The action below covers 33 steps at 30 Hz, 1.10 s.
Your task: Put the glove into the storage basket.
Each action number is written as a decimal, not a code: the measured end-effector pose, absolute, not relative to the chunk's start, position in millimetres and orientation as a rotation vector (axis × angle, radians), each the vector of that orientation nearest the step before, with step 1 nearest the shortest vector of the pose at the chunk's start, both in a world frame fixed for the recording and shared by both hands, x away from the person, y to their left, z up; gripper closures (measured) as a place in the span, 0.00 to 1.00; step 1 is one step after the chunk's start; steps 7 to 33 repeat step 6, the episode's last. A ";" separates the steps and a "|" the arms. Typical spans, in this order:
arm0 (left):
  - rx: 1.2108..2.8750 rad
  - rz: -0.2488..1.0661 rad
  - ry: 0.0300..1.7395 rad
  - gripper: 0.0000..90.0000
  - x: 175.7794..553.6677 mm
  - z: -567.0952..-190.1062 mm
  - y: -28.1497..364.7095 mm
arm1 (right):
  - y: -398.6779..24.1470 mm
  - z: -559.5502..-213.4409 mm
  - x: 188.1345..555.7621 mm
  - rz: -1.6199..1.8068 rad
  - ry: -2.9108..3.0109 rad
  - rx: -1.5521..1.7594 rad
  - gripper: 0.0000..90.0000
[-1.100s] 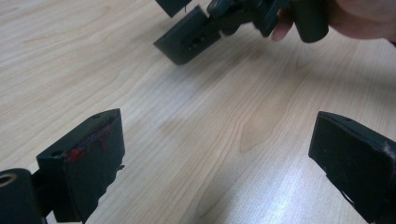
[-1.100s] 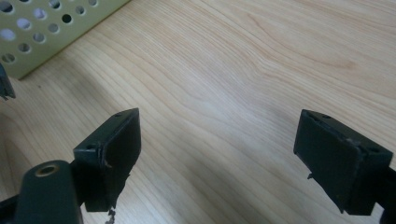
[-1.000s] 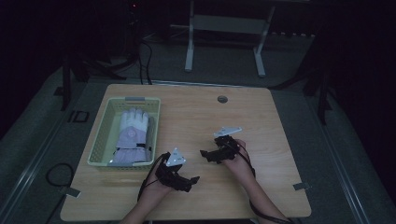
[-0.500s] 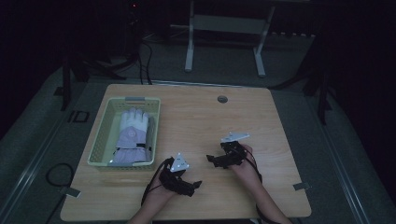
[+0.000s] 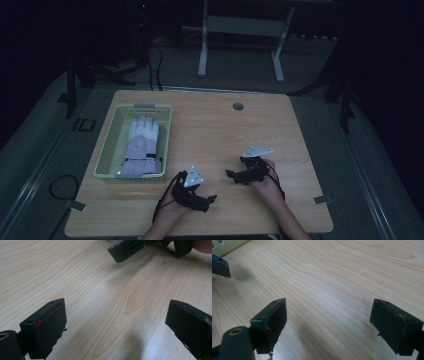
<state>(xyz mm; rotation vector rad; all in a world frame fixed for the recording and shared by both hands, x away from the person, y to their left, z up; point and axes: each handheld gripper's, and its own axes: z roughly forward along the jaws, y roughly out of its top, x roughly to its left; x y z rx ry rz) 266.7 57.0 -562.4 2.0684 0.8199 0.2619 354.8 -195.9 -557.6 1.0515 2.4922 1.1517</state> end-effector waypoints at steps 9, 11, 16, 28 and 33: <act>2.065 0.263 0.823 0.04 266.4 -563.3 57.8 | -197.9 -558.6 355.2 1.153 2.486 1.061 0.16; 2.065 0.263 0.823 0.04 266.4 -563.3 57.8 | -197.9 -558.6 355.2 1.153 2.486 1.061 0.16; 2.065 0.263 0.823 0.04 266.4 -563.3 57.8 | -197.9 -558.6 355.2 1.153 2.486 1.061 0.16; 2.065 0.263 0.823 0.04 266.4 -563.3 57.8 | -197.9 -558.6 355.2 1.153 2.486 1.061 0.16; 2.065 0.263 0.823 0.04 266.4 -563.3 57.8 | -197.9 -558.6 355.2 1.153 2.486 1.061 0.16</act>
